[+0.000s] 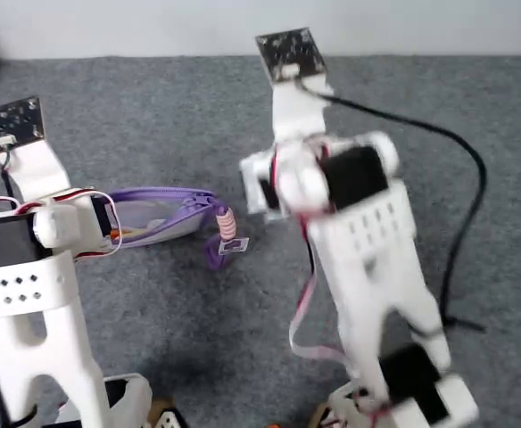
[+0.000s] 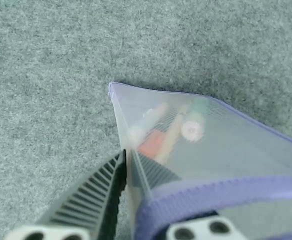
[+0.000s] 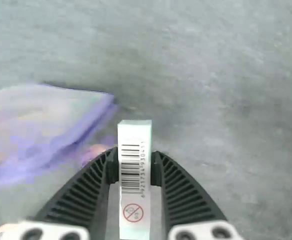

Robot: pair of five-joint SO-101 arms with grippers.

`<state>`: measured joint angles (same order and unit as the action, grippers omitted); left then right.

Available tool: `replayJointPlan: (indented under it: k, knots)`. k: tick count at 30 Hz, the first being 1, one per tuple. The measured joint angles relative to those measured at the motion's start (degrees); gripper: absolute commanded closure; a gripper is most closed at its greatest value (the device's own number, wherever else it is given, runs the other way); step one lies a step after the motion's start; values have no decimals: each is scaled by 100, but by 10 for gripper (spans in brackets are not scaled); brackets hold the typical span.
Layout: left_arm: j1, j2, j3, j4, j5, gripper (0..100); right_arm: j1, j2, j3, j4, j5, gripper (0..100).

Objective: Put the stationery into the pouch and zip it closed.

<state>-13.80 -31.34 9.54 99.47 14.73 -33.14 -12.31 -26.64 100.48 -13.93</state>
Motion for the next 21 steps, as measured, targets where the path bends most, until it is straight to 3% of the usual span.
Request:
replayJointPlan:
  k: [4, 8, 21]
  knots:
    - [0, 0, 0, 0, 0, 987, -756, -1002, 396, -9, -519, 991]
    - [0, 0, 0, 0, 0, 987, -1073, -1749, 985, -422, -703, 991]
    - [0, 0, 0, 0, 0, 987, -1143, -3604, 4088, -3727, -721, 991]
